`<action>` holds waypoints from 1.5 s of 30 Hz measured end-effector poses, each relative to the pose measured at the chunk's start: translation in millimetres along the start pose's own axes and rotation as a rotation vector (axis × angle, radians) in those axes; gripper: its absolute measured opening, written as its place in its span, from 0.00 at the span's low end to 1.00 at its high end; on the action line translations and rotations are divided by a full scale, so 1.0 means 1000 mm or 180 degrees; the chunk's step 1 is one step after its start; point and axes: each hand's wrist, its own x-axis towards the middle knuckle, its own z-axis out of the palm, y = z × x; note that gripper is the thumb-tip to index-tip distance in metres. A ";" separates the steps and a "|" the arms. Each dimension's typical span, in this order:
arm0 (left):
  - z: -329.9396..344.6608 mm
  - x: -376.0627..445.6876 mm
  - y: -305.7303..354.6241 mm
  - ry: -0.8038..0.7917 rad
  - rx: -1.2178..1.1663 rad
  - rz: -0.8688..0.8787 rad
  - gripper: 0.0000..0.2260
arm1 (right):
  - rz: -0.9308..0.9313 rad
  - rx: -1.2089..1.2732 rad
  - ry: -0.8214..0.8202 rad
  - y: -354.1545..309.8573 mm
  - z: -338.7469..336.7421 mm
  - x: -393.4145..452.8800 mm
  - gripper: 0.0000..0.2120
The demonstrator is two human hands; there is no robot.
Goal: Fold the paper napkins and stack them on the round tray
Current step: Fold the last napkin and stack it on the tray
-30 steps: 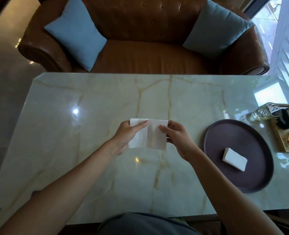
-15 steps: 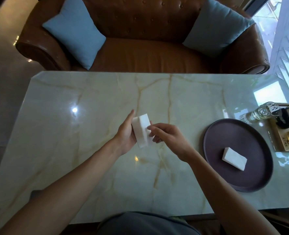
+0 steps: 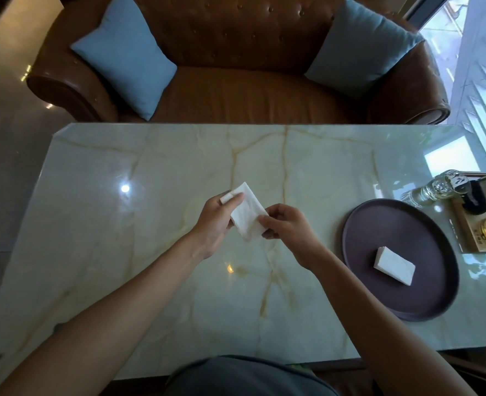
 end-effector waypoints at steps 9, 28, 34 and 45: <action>-0.012 0.007 0.017 -0.0424 0.1891 0.0526 0.05 | -0.0448 -0.1674 -0.0093 -0.018 -0.024 -0.002 0.02; 0.076 0.024 0.004 -0.1039 0.2879 0.0951 0.06 | -0.0703 -0.1468 0.0517 0.018 -0.127 -0.057 0.09; 0.143 0.033 -0.012 -0.1393 0.2694 0.0807 0.05 | 0.0037 0.0125 0.0915 0.083 -0.203 -0.086 0.13; 0.278 0.054 -0.089 -0.1830 0.2317 0.0157 0.06 | 0.0207 0.1656 0.1047 0.153 -0.259 -0.108 0.09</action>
